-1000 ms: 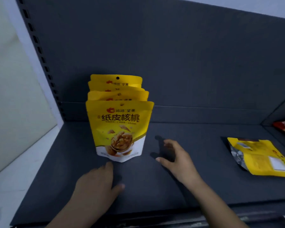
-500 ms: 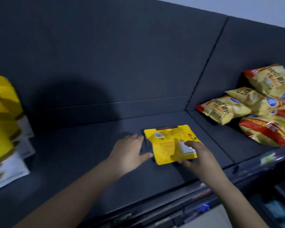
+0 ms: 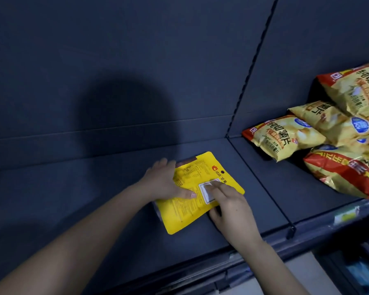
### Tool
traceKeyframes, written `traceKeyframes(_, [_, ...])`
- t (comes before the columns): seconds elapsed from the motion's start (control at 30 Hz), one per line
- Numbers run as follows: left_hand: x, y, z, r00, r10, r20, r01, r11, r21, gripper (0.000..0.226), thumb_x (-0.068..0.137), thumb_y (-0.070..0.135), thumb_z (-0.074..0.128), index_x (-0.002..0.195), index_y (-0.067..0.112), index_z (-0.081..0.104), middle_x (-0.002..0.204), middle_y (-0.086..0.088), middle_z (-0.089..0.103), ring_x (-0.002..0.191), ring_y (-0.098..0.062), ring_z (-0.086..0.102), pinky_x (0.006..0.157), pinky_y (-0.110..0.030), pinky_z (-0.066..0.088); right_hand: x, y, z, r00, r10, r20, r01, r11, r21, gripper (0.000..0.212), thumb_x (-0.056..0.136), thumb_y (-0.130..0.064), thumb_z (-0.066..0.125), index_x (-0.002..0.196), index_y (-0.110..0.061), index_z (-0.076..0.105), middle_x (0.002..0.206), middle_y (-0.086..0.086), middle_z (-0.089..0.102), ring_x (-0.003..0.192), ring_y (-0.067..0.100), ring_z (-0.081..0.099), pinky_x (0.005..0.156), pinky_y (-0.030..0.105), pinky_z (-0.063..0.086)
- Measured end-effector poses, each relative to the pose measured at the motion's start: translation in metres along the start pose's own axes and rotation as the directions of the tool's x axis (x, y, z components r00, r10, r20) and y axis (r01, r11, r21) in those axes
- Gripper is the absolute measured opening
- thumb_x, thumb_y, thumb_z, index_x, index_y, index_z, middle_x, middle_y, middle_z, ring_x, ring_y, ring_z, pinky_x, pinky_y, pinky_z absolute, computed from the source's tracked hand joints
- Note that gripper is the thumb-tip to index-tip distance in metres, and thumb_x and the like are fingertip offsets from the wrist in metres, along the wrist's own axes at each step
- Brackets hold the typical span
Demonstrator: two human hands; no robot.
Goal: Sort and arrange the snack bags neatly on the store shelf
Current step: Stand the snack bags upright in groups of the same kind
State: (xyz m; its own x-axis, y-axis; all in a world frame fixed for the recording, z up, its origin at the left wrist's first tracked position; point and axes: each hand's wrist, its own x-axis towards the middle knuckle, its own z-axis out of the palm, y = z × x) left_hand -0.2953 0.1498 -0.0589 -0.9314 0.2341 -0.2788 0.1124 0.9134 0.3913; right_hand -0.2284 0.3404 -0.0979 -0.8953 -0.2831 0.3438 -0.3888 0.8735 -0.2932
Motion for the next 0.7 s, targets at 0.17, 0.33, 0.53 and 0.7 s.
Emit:
traceKeyframes(0.17, [-0.036,-0.036,-0.007,0.99,-0.086,-0.112,0.059,0.972,-0.229,0.133,0.043,0.083,0.058,0.149,0.015,0.015,0.14,-0.003,0.03,0.134,-0.022,0.027,0.109,-0.04,0.031,0.018,-0.024,-0.005,0.948,-0.216,-0.236,0.222,0.975,-0.001,0.019,0.078,-0.015,0.057,0.091,-0.019,0.071,0.112,0.0,0.065,0.112,0.018,0.055,0.101,0.049,0.035])
traceKeyframes(0.33, [-0.098,-0.088,-0.022,0.982,-0.134,-0.13,0.077,0.926,-0.371,0.128,0.044,0.088,0.047,0.149,0.024,0.015,0.139,0.004,0.034,0.133,-0.016,0.028,0.112,-0.038,0.027,0.049,-0.089,-0.011,0.787,-0.538,-0.301,0.526,0.841,-0.127,0.015,0.08,-0.009,0.066,0.085,-0.02,0.073,0.109,0.0,0.068,0.114,0.021,0.053,0.11,0.058,0.021])
traceKeyframes(0.53, [-0.196,-0.133,-0.031,0.991,0.002,-0.136,-0.11,0.598,-0.794,0.071,0.068,0.051,0.075,0.127,0.048,0.036,0.13,0.031,0.048,0.12,0.014,0.044,0.101,-0.01,0.036,0.063,-0.206,0.0,0.545,-0.753,-0.369,0.738,0.64,-0.216,0.028,0.093,-0.008,0.049,0.078,-0.015,0.071,0.097,0.002,0.07,0.106,0.022,0.059,0.11,0.054,0.028])
traceKeyframes(0.7, [-0.25,-0.174,-0.02,0.884,-0.188,-0.428,-0.223,0.635,-0.74,0.032,0.079,0.02,0.06,0.108,0.033,0.058,0.093,0.005,0.07,0.081,-0.008,0.064,0.074,-0.03,0.05,0.055,-0.274,0.012,0.54,-0.744,-0.393,0.804,0.595,-0.021,0.043,0.09,-0.016,0.059,0.131,-0.016,0.046,0.147,0.008,0.035,0.138,0.027,0.032,0.113,0.051,0.025])
